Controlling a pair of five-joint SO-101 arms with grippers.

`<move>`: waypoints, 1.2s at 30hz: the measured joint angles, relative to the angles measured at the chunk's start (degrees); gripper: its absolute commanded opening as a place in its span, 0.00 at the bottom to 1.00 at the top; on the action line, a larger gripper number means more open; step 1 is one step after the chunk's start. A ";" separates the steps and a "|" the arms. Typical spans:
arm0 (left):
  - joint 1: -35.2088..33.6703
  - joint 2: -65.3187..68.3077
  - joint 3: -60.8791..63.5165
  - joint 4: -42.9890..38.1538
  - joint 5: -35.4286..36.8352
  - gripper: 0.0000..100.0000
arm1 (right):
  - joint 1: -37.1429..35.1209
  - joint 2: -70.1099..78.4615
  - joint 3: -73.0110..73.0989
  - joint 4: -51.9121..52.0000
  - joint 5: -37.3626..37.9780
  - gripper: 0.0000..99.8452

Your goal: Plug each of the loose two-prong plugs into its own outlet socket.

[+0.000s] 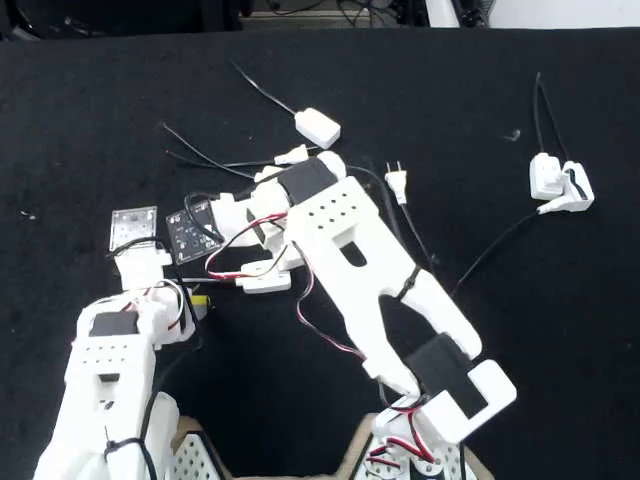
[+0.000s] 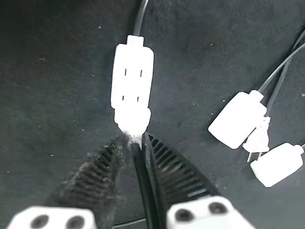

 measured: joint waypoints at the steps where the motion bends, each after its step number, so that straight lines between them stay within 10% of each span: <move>1: 0.00 0.53 -0.18 0.00 0.00 0.26 | 0.00 0.00 -0.18 0.00 0.09 0.01; 36: 0.00 0.88 -0.18 0.00 0.00 0.26 | 0.62 2.55 2.55 -1.23 3.60 0.01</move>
